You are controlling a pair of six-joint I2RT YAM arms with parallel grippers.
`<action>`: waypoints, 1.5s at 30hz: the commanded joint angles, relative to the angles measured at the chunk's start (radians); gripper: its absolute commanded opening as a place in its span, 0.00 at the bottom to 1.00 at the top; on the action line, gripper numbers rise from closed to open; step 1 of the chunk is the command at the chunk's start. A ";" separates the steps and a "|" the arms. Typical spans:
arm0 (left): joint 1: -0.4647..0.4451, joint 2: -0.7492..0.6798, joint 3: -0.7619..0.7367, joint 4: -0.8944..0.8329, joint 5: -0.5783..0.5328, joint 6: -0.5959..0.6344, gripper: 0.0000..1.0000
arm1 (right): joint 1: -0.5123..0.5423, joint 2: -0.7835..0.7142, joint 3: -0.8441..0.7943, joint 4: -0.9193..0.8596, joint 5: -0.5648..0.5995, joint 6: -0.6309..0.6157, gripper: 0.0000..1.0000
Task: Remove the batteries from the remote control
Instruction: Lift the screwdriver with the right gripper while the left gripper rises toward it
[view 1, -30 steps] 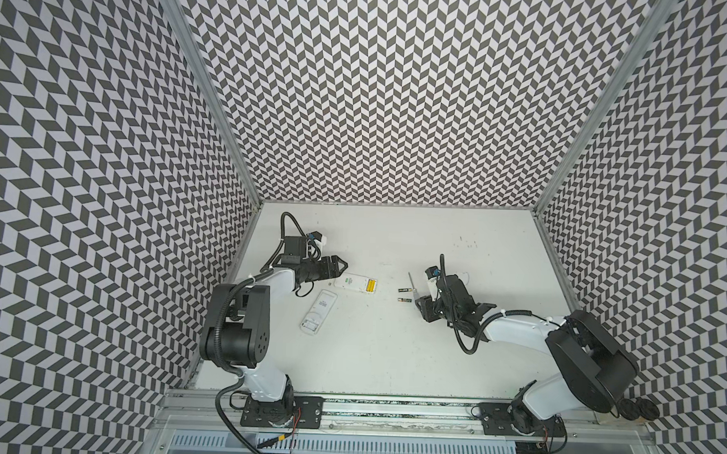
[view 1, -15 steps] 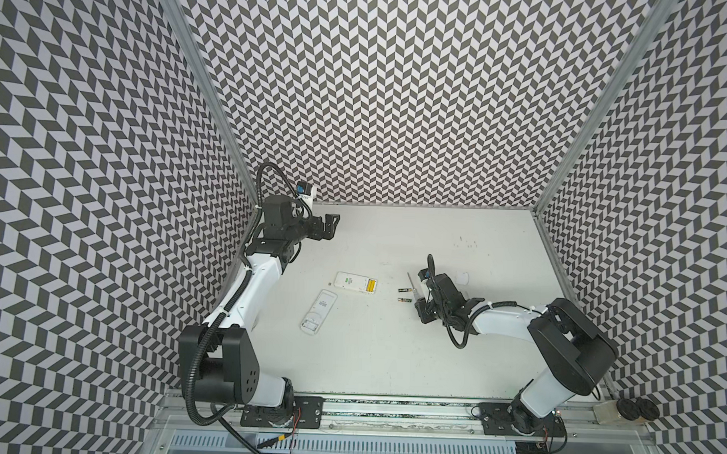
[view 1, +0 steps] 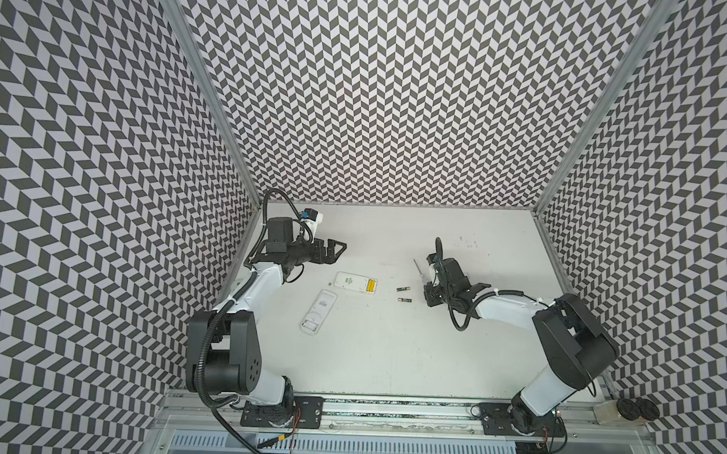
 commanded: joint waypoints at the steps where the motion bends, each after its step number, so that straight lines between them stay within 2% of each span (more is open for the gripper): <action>1: -0.020 -0.088 0.054 -0.143 0.024 0.178 1.00 | -0.004 -0.112 -0.010 0.080 -0.066 -0.052 0.05; 3: -0.055 -0.122 0.044 -0.162 0.034 0.289 1.00 | -0.003 -0.163 -0.064 0.146 -0.130 -0.075 0.05; 5: -0.092 -0.114 0.062 -0.213 0.091 0.437 1.00 | -0.004 -0.202 -0.109 0.188 -0.212 -0.117 0.06; 6: -0.104 -0.097 0.082 -0.260 0.157 0.534 1.00 | -0.002 -0.218 -0.121 0.186 -0.270 -0.145 0.06; 8: -0.132 -0.046 0.142 -0.397 0.232 0.745 1.00 | 0.006 -0.249 -0.127 0.174 -0.318 -0.163 0.06; 10: -0.169 0.023 0.243 -0.579 0.220 0.965 1.00 | 0.010 -0.289 -0.150 0.181 -0.386 -0.218 0.07; 12: -0.172 0.083 0.353 -0.691 0.229 1.087 1.00 | 0.010 -0.320 -0.169 0.188 -0.407 -0.263 0.07; 14: -0.172 0.121 0.451 -0.736 0.221 1.098 1.00 | 0.011 -0.338 -0.189 0.204 -0.401 -0.295 0.07; 16: -0.191 0.097 0.464 -0.749 0.190 1.170 1.00 | 0.011 -0.342 -0.198 0.211 -0.398 -0.314 0.07; 18: -0.231 0.061 0.425 -0.685 0.124 1.121 1.00 | 0.011 -0.344 -0.209 0.223 -0.396 -0.304 0.07; 21: -0.324 -0.018 0.312 -0.560 0.082 1.034 1.00 | 0.010 -0.374 -0.255 0.275 -0.427 -0.299 0.07; 24: -0.466 -0.100 0.180 -0.465 0.022 1.056 1.00 | 0.010 -0.407 -0.281 0.284 -0.417 -0.320 0.07; 25: -0.482 -0.112 0.157 -0.456 0.030 1.068 1.00 | 0.011 -0.410 -0.283 0.286 -0.417 -0.321 0.08; 28: -0.468 -0.129 0.139 -0.427 0.054 0.997 1.00 | 0.011 -0.399 -0.299 0.317 -0.472 -0.362 0.09; 31: -0.470 -0.148 0.138 -0.489 0.047 1.090 1.00 | 0.010 -0.374 -0.298 0.327 -0.553 -0.417 0.09; 32: -0.464 -0.154 0.132 -0.474 0.037 1.084 1.00 | 0.010 -0.363 -0.293 0.323 -0.579 -0.432 0.09; 34: -0.435 -0.181 0.097 -0.408 0.026 1.042 1.00 | 0.010 -0.335 -0.267 0.281 -0.636 -0.472 0.08; 38: -0.396 -0.269 0.013 -0.347 -0.032 1.046 1.00 | 0.008 -0.303 -0.197 0.171 -0.755 -0.545 0.07; 42: -0.392 -0.342 -0.077 -0.376 -0.113 1.150 1.00 | -0.026 -0.264 -0.163 0.195 -0.934 -0.501 0.07; 45: -0.393 -0.362 -0.090 -0.376 -0.133 1.162 1.00 | -0.065 -0.219 -0.149 0.241 -1.062 -0.450 0.03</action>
